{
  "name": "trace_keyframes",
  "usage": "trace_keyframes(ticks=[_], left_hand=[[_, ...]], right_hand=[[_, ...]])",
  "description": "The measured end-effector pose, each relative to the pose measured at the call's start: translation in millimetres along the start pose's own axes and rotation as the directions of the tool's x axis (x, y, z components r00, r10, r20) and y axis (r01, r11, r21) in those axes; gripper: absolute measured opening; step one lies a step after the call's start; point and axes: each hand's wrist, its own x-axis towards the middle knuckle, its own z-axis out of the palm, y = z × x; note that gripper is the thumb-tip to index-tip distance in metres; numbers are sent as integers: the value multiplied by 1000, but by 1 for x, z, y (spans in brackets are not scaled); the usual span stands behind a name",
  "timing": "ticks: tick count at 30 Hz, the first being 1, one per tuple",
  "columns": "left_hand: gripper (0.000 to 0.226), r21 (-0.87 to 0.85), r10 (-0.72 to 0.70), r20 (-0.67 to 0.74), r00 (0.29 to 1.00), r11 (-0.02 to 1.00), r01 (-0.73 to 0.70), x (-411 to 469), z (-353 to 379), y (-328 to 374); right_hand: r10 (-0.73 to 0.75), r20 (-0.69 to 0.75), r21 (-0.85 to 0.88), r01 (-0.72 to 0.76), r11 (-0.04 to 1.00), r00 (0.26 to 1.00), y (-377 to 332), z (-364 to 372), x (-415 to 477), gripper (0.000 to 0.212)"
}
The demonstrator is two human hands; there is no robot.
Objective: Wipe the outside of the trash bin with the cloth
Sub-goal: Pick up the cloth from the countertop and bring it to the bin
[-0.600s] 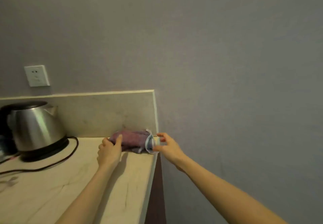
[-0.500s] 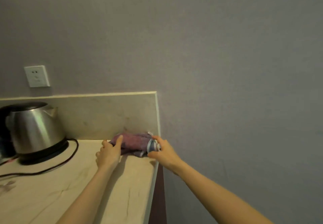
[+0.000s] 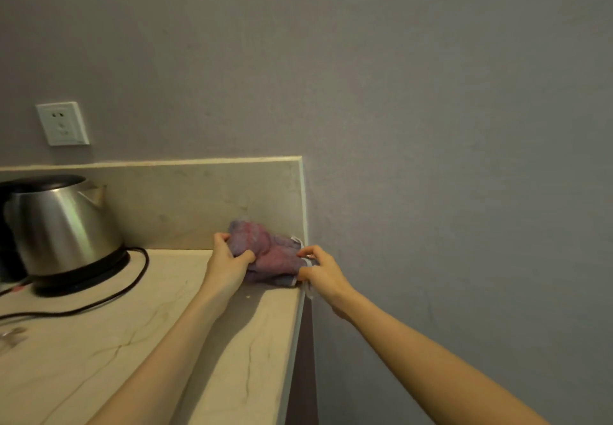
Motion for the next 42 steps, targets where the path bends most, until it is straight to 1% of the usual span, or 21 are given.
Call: trace_keyframes(ticks=[3,4,6,8,11,12,14,15,16,17,19,20,22,25,27,29,31,33,35,38,42], left_hand=[[45,-88,79,42,996,993,-75,-12,10,20],[43,-123,101,59,993,988,-93,-17,16,28],[40,-188,134,106,985,976,-112,-28,29,44],[40,-208,166,175,970,970,-129,-38,42,58],[44,-226,180,274,945,967,-119,-54,60,74],[47,-238,179,292,940,965,-109,-60,65,79],[49,-235,183,309,933,966,-112,-68,77,86],[48,-220,188,317,930,968,-121,-73,84,88],[45,-205,192,329,925,970,-129,-77,92,90],[41,-194,193,348,918,972,-131,-82,99,91],[35,-180,184,390,902,976,-121,-94,115,90],[33,-179,173,403,899,978,-108,-101,122,90],[32,-183,135,418,898,981,-63,-113,136,87],[30,-190,57,440,896,981,31,-133,154,80],[27,-198,-6,428,904,975,100,-148,166,73],[25,-208,-59,403,913,966,155,-160,176,65],[25,-206,-100,400,911,959,196,-171,184,59],[26,-206,-152,399,904,946,250,-181,190,51],[26,-197,-211,400,892,931,308,-194,194,39],[24,-185,-257,418,871,915,358,-214,199,17],[24,-130,-281,467,839,916,379,-241,208,-16]], right_hand=[[108,33,200,-113,973,994,2,-16,-4,31],[135,60,227,-145,963,989,4,-22,-6,33],[167,130,240,-194,951,977,7,-34,-13,47],[178,183,257,-221,941,967,10,-48,-19,58],[134,189,330,-192,924,973,13,-76,-27,60],[111,166,364,-166,917,980,13,-86,-30,66],[83,102,430,-119,895,991,15,-105,-34,92],[75,61,429,-94,898,995,15,-114,-36,101],[56,25,401,-61,914,998,13,-122,-40,105],[23,10,358,-25,933,1000,10,-131,-45,102],[-14,61,259,-2,966,998,8,-147,-56,83],[7,96,223,-28,974,995,7,-154,-63,71],[64,121,205,-88,975,991,12,-166,-76,55],[124,76,180,-135,974,989,23,-181,-93,36],[158,41,179,-163,970,987,30,-188,-104,24],[189,28,222,-190,956,982,38,-195,-115,14],[253,69,305,-262,915,965,49,-203,-126,5],[297,143,352,-329,876,944,64,-211,-137,17],[314,182,321,-359,876,932,81,-214,-147,19],[311,101,255,-327,910,945,109,-209,-164,16],[321,21,255,-316,914,947,150,-205,-196,19]])
